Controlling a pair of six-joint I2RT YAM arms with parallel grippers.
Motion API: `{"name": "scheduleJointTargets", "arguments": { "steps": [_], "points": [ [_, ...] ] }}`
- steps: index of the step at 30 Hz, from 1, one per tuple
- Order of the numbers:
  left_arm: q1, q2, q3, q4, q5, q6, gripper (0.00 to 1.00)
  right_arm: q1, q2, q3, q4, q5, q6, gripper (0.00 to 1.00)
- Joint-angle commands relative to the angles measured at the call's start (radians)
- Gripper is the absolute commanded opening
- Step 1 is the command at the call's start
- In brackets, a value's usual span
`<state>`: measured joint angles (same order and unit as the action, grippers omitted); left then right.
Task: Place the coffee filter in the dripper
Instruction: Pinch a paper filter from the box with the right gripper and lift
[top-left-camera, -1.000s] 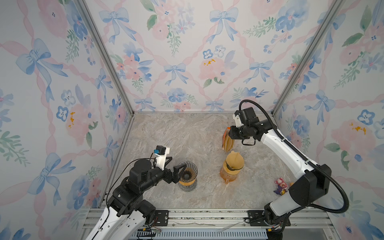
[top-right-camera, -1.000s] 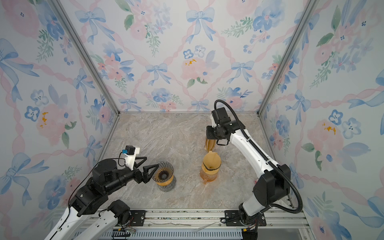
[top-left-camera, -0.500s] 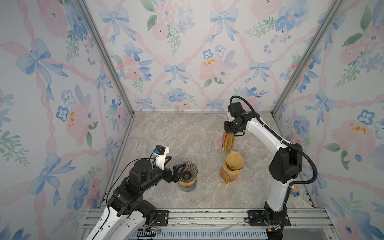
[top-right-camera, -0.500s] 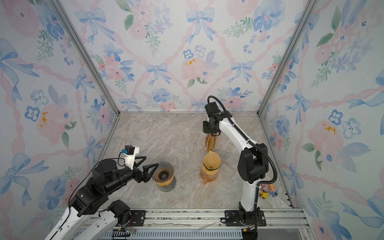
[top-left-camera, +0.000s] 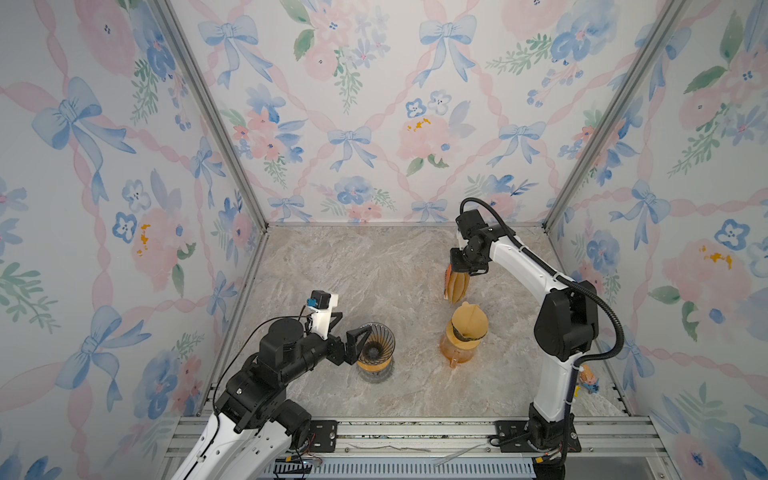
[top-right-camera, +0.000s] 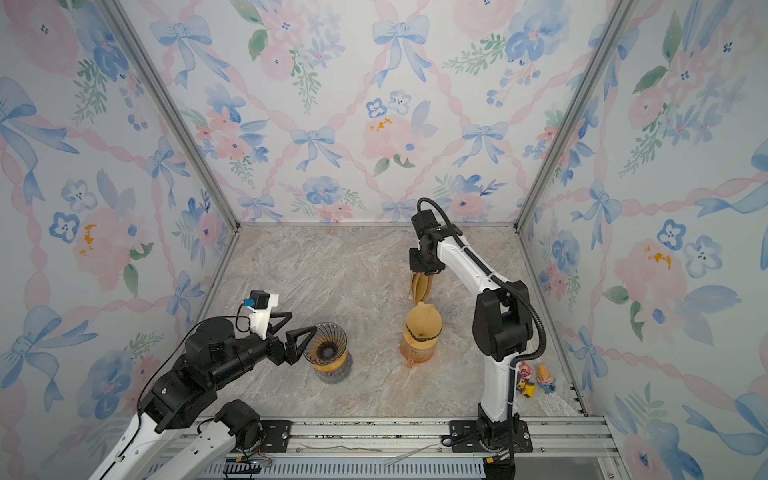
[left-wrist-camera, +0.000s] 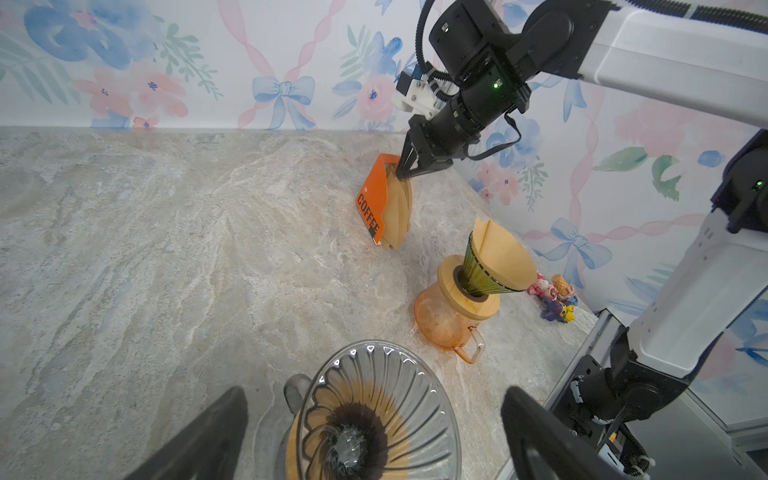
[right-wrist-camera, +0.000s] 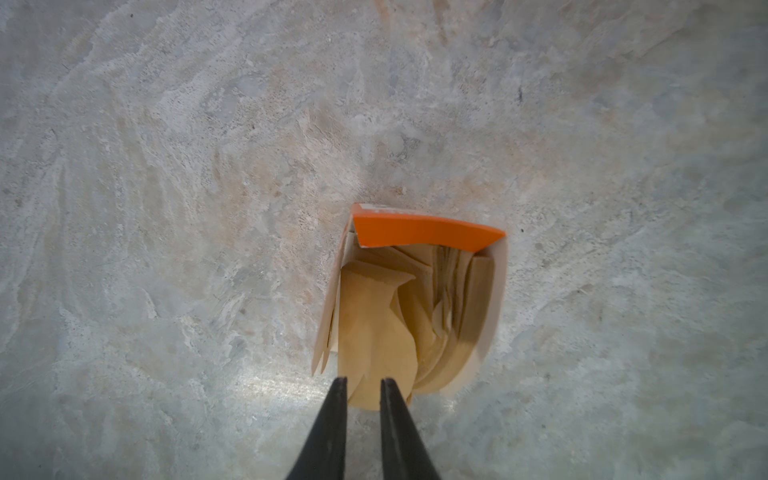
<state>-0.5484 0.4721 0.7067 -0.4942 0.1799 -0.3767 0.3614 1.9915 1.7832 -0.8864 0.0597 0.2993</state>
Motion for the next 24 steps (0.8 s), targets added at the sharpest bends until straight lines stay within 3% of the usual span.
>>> {"name": "scheduleJointTargets", "arguments": {
  "steps": [1,18,24],
  "points": [
    [0.005,0.002,-0.011,0.02,-0.007,0.016,0.97,-0.007,0.034,-0.005,-0.002,-0.021,0.015,0.19],
    [0.005,0.001,-0.011,0.019,-0.019,0.017,0.97,-0.009,0.111,0.016,0.016,-0.035,0.031,0.21],
    [0.005,0.01,-0.012,0.02,-0.019,0.017,0.97,-0.008,0.117,0.004,0.027,-0.038,0.025,0.15]
  ]
}}
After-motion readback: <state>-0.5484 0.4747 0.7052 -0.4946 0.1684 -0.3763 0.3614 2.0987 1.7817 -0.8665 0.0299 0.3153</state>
